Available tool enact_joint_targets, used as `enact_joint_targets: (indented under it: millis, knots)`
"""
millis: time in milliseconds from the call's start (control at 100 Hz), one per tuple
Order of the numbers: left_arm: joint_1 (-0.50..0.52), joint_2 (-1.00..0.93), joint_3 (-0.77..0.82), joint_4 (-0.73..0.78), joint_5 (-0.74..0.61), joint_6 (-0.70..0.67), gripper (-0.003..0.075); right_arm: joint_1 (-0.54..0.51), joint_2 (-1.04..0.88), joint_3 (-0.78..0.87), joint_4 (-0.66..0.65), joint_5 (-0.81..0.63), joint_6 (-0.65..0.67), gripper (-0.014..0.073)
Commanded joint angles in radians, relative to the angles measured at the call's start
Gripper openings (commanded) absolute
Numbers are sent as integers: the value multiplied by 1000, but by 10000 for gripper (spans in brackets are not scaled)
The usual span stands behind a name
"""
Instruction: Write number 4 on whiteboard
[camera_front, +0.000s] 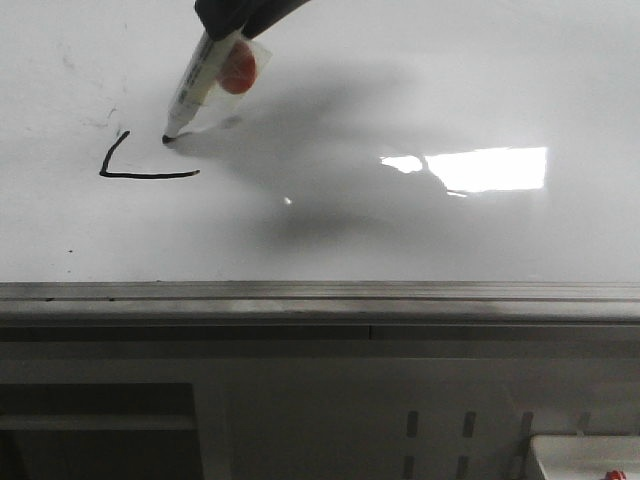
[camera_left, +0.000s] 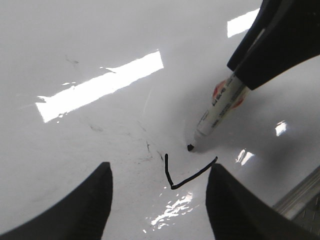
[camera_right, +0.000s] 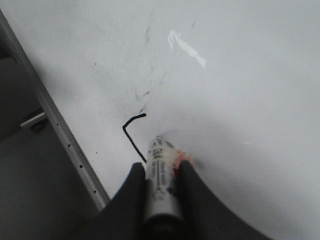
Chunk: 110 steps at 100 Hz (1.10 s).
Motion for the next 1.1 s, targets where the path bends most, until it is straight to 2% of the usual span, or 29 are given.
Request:
enact_joint_targets:
  millis: [0,200,370,560,650,890,940,990,1090]
  knots:
    - [3,-3,-29,-17,-76,-1,376,0,-29,-16,11,-23,-7,-64]
    - [3,-3,-29,-15,-76,-1,376,17,-29,71,43,-15,-7,-64]
    - [-3,4,-29,26,-88,-1,376,23,-51,59,47,-20,-15,-64]
    - [-132,108,-29,207,-124,-1,376,85,-70,-17,47,84,-49,-64]
    - [-173,179,-29,196,-135,-1,376,121,-70,-37,47,105,-49,-64]
    - [-151,279,-29,114,-212,-1,369,168,-70,-40,47,120,-49,-64]
    - [-152,281,-29,114,-212,-1,330,168,-70,-40,47,120,-49,-64]
    - [-152,283,-29,118,-212,-1,246,168,-70,-40,47,124,-49,-64]
    - [-152,283,-29,130,-214,-1,-17,168,-70,-40,47,133,-49,-64]
